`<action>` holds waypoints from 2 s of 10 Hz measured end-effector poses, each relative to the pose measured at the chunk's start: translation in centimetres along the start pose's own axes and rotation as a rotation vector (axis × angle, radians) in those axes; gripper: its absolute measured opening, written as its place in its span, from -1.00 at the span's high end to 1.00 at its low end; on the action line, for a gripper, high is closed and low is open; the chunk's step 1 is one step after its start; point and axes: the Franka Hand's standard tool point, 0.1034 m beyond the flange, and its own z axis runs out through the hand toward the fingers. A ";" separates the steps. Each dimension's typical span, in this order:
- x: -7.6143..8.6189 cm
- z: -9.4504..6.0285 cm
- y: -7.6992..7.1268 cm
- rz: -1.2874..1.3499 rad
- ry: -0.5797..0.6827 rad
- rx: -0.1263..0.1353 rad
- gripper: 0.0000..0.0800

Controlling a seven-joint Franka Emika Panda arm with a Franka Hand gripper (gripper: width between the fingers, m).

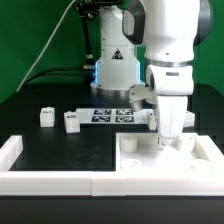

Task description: Assemble one leg

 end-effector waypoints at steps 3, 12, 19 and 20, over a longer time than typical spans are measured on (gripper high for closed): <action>-0.1 0.0 0.0 0.002 0.000 0.001 -0.61; 2.3 -3.7 -5.7 0.488 -0.038 0.007 -0.62; 4.9 -2.4 -8.1 1.030 -0.024 0.003 -0.62; 5.7 -2.1 -8.8 1.040 -0.029 0.009 -0.62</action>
Offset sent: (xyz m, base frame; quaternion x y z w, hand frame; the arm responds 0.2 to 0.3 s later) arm 0.0000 0.0000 0.0000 0.0000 0.0000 0.0000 1.0000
